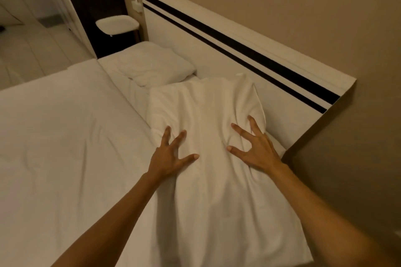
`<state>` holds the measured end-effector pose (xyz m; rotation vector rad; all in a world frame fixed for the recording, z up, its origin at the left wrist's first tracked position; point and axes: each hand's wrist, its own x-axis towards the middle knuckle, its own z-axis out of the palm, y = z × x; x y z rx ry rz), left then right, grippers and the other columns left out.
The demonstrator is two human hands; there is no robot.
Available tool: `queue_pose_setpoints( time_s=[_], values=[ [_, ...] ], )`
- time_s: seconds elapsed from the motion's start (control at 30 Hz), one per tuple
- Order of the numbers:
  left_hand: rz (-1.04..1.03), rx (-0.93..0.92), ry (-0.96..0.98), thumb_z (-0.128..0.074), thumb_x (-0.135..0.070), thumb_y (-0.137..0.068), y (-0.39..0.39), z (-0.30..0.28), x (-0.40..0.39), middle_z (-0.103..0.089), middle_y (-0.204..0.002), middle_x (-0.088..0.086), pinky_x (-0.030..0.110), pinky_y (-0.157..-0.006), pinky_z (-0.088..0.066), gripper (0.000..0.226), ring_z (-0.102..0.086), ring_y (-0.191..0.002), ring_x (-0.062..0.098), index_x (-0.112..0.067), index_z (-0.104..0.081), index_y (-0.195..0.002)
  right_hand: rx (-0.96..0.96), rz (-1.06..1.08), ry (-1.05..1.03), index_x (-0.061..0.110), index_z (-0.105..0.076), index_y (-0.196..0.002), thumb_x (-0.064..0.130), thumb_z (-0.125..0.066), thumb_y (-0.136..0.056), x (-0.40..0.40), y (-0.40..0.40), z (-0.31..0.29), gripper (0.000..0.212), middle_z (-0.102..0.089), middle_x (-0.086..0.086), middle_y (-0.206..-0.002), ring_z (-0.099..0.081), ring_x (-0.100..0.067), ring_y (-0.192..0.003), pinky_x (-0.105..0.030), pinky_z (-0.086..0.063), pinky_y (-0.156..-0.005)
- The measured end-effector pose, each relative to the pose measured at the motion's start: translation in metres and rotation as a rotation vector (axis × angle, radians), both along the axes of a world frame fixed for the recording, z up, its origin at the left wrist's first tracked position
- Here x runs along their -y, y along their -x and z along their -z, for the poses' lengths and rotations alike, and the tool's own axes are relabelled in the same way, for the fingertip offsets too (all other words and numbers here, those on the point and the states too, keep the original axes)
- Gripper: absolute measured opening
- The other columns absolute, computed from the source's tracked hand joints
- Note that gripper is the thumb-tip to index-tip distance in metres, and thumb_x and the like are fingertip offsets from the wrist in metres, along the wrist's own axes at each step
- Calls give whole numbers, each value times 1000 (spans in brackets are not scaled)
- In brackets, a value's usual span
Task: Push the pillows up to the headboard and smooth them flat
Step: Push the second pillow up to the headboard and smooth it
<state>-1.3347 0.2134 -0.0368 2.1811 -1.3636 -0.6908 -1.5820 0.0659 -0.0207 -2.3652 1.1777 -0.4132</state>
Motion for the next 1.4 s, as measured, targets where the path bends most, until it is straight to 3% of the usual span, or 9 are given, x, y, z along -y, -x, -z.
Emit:
queue_pose_setpoints(
  time_s=[0.3, 0.67, 0.87, 1.4],
  values=[
    [-69, 28, -17, -58, -78, -69, 30, 19, 82, 2, -164, -5, 44, -111, -36, 93, -29, -145, 25, -44, -26, -149, -31, -56, -76, 54, -32, -142, 70, -63, -73, 100, 21, 18, 77, -2, 2, -163, -18, -26, -148, -49, -28, -117],
    [-116, 9, -60, -55, -82, -67, 16, 51, 152, 3, -163, -6, 47, -113, -35, 95, -27, -146, 23, -45, -23, -149, -56, -105, -106, 52, -35, -142, 68, -66, -71, 184, 0, 44, 78, -6, 3, -163, -24, -25, -147, -47, -32, -116],
    [-153, -50, -71, -57, -80, -67, -13, 82, 203, 3, -163, -6, 46, -115, -33, 95, -26, -147, 22, -45, -24, -149, -106, -125, -147, 57, -33, -139, 71, -64, -69, 243, -34, 73, 78, -4, 7, -163, -23, -22, -147, -46, -31, -116],
    [-401, -222, -49, -58, -80, -66, -66, 208, 316, 2, -163, -10, 47, -112, -37, 96, -33, -143, 23, -46, -23, -149, -273, -220, -96, 49, -34, -144, 71, -64, -72, 394, -163, 173, 81, -17, 7, -161, -34, -19, -142, -43, -34, -114]
  ],
)
